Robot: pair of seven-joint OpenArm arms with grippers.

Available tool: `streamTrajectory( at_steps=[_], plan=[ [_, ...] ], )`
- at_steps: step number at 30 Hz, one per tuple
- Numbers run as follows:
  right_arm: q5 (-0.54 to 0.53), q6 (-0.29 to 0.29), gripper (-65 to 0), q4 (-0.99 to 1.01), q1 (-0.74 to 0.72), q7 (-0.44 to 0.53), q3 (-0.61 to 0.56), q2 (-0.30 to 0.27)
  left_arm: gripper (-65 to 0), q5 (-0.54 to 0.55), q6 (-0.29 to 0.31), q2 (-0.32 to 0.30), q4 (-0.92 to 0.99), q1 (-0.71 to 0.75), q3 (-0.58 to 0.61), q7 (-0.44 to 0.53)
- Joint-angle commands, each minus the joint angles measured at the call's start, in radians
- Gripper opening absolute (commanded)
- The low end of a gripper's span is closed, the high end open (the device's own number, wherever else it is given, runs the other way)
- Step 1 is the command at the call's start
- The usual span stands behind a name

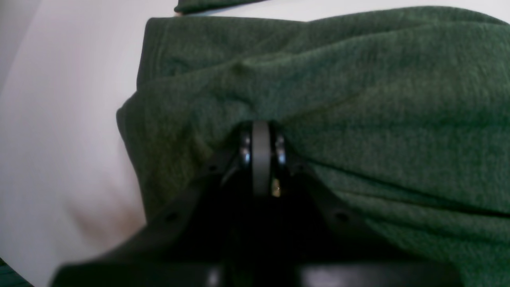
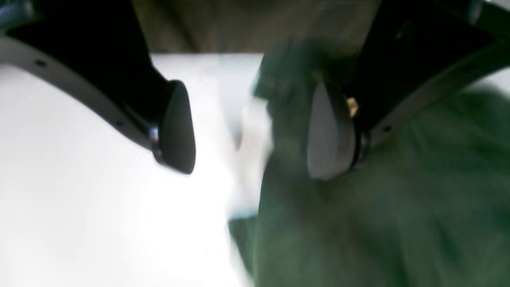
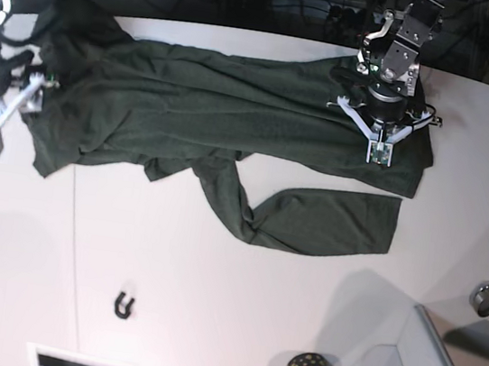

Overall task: Layout the t-shirt on the table in an organized manner, then fold the t-shirt properly
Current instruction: 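Pull the grasped fabric with the right gripper away from the left gripper, then drag the held fabric with the right gripper along the table edge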

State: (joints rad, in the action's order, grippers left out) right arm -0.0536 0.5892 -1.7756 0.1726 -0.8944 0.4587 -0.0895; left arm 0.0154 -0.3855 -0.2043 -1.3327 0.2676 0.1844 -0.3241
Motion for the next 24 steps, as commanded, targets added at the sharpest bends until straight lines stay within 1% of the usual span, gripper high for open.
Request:
streamTrajectory(
  at_steps=[1,3,5,8,12,14,16,18,19,20,22,23,24],
  plan=[
    [-0.004,-0.004,-24.5,0.056,-0.064,0.011,-0.047,-0.039,-65.0,0.018,0.012,-0.002,-0.003,0.006,-0.001,-0.031],
    [-0.005,-0.004,-24.6,0.199,-0.157,0.011,-0.133,-0.082,-65.0,0.018,0.012,-0.002,-0.005,0.006,-0.001,-0.031],
    [-0.005,-0.004,-24.6,0.273,-0.19,0.019,-0.193,-0.089,-65.0,0.018,0.012,-0.002,-0.006,0.008,-0.001,-0.031],
    [-0.005,-0.002,-24.8,0.303,-0.203,0.017,-0.278,-0.089,-65.0,0.019,0.012,-0.002,-0.02,0.012,-0.001,-0.031],
    [-0.007,-0.002,-25.1,0.28,-0.192,0.011,-0.395,-0.082,-65.0,0.025,0.012,-0.002,-0.026,0.012,-0.001,-0.034],
    [-0.009,-0.002,-29.3,0.231,-0.158,0.011,-0.44,-0.082,-65.0,0.025,0.012,-0.002,-0.026,0.011,-0.001,-0.034],
    [-0.009,-0.002,-36.0,0.144,-0.124,0.01,-0.473,-0.082,-65.0,0.027,0.012,-0.002,-0.026,0.009,-0.001,-0.034],
    [-0.009,-0.004,-43.4,0.101,-0.109,-0.001,-0.499,-0.082,-65.0,0.027,0.012,-0.002,-0.026,0.009,-0.001,-0.034],
    [-0.009,-0.004,-47.4,0.102,-0.114,-0.007,-0.51,-0.082,-65.0,0.027,0.012,-0.002,-0.026,0.009,-0.001,-0.034],
    [-0.009,-0.004,-53.0,0.122,-0.12,-0.009,-0.524,-0.08,-65.0,0.027,0.012,-0.001,-0.026,0.009,-0.001,-0.034],
    [-0.009,-0.004,-62.3,0.19,-0.147,-0.007,-0.545,-0.065,-65.0,0.027,0.012,-0.001,-0.026,0.009,-0.001,-0.034],
    [-0.009,-0.004,-64.4,0.236,-0.166,-0.007,-0.559,-0.062,-65.0,0.027,0.012,-0.001,-0.026,0.009,-0.001,-0.034],
    [-0.009,-0.002,-64.1,0.277,-0.181,-0.001,-0.565,-0.056,-65.0,0.027,0.012,-0.001,-0.026,0.009,-0.001,-0.034]
  ],
)
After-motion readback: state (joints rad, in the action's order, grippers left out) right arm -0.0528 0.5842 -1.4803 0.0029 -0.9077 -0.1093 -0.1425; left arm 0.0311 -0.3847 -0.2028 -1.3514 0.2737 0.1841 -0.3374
